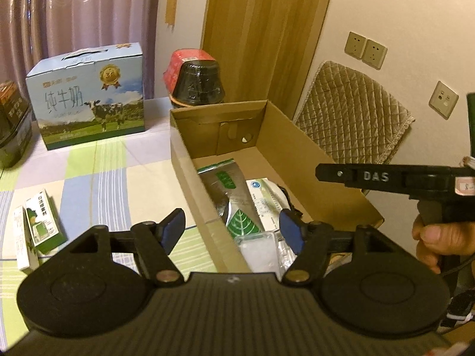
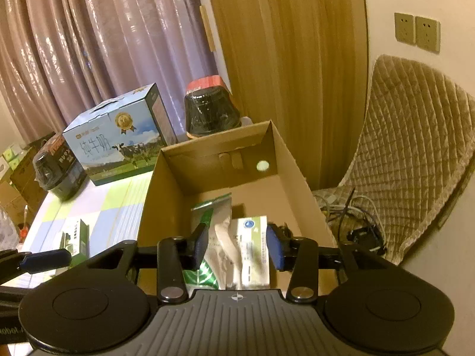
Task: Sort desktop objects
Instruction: 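Release the tray from left tool into the box while right tool releases the spoon, then move both open tools back over the two medicine boxes on the table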
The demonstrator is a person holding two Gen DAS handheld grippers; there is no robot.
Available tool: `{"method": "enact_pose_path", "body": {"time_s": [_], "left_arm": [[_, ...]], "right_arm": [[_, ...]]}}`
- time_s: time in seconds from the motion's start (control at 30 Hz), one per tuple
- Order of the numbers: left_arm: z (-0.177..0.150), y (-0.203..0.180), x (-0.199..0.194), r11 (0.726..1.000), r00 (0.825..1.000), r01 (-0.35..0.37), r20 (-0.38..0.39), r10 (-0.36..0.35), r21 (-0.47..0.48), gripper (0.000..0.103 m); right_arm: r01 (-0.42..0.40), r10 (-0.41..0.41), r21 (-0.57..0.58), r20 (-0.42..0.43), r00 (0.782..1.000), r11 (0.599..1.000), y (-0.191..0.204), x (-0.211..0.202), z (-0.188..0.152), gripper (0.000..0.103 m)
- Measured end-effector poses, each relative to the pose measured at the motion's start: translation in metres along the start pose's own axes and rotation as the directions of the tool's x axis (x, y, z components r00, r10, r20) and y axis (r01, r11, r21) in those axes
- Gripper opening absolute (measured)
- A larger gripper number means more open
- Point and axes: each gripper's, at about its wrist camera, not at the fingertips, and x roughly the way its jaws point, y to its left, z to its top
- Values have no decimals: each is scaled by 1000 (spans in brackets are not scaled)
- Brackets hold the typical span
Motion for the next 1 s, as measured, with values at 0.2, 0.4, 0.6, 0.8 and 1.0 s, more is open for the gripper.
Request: {"method": "enact_pose_path", "body": {"time_s": [0.2,0.4,0.6,0.8,1.0], "left_arm": [[-9,7,-11,1000,1000,-9,-3,9,-10,68],[-18,17,-31,1000,1000,-25,2,25,-14,77],[-25,35,-58,998,998,-59,27,60,-33,86],[-35,58,-90,992,992,-109,61,113,-60,102],[-50,88,-117,978,979,-186,63,192,-93,102]], "right_arm": [[-1,1,6,-6,1000,1000,6,-11,-9,47],[-8,8,3,9,1000,1000,18,-28,-13,78],[-9,10,-23,28,1000,1000,40,-45,-15,101],[-22,24,-57,27,999,998,65,-54,-19,101],[-57,59,-92,29,998,994,95,-61,-25,101]]}}
